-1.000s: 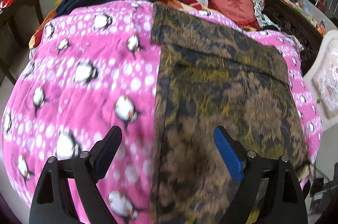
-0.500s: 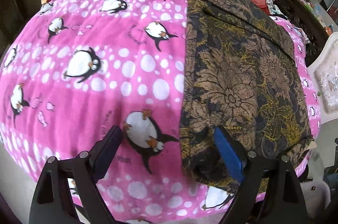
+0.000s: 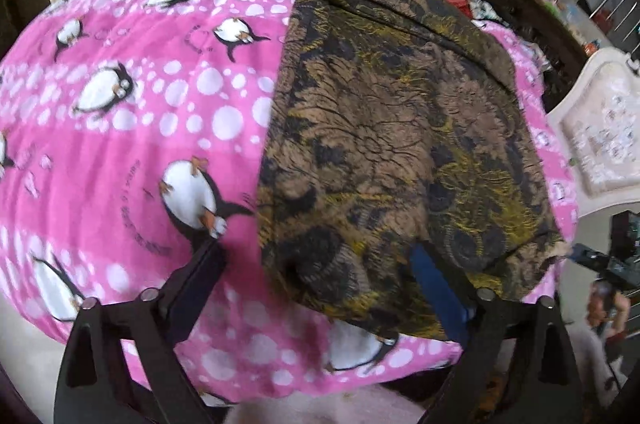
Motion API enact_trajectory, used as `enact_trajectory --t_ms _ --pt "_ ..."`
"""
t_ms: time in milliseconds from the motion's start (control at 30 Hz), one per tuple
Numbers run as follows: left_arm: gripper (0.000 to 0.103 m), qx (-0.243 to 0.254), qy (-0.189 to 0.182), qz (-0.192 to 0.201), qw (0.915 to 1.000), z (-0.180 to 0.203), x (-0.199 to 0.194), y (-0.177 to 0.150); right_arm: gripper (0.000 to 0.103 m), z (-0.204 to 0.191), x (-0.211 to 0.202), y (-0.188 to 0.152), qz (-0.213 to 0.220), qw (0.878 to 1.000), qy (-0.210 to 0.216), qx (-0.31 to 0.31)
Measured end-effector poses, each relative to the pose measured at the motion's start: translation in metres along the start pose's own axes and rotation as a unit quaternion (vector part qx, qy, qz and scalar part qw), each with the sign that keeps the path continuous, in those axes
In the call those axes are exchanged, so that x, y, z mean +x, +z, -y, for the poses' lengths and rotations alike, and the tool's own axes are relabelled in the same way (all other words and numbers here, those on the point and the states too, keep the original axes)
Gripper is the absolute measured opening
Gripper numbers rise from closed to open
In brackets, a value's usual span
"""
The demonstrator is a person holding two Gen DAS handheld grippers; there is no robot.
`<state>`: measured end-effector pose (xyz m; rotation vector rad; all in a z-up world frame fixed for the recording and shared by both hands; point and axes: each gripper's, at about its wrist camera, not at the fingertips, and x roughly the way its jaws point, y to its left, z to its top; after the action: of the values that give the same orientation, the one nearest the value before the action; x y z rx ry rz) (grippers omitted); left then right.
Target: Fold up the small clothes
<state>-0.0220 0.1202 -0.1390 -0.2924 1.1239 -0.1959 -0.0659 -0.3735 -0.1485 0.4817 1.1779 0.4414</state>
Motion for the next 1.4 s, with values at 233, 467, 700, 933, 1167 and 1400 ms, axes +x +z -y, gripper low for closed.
enact_trajectory --t_ms 233,467,700,933,1167,1400 --pt "0.102 0.011 -0.014 0.014 0.9997 0.013 0.006 0.001 0.087 -0.008 0.023 0.004 -0.018 0.999 0.040 0.002" --pt "0.026 0.083 -0.040 -0.040 0.9949 0.040 0.016 -0.003 0.019 -0.028 0.026 0.007 -0.002 0.997 0.046 -0.056" --pt "0.020 0.145 -0.085 -0.001 0.9857 0.056 -0.024 0.032 0.017 -0.061 -0.008 0.048 0.052 0.984 0.116 -0.125" --pt "0.016 0.127 -0.120 0.078 0.9816 0.056 -0.045 0.123 0.015 -0.083 -0.016 0.151 0.140 0.968 0.152 -0.142" --pt "0.033 0.056 -0.108 0.057 0.9909 0.028 -0.021 0.163 0.015 -0.084 0.024 0.226 0.124 0.977 0.130 -0.117" --pt "0.078 0.031 -0.097 -0.007 0.9948 0.010 -0.018 0.094 0.015 -0.059 0.044 0.215 0.110 0.981 0.135 -0.090"
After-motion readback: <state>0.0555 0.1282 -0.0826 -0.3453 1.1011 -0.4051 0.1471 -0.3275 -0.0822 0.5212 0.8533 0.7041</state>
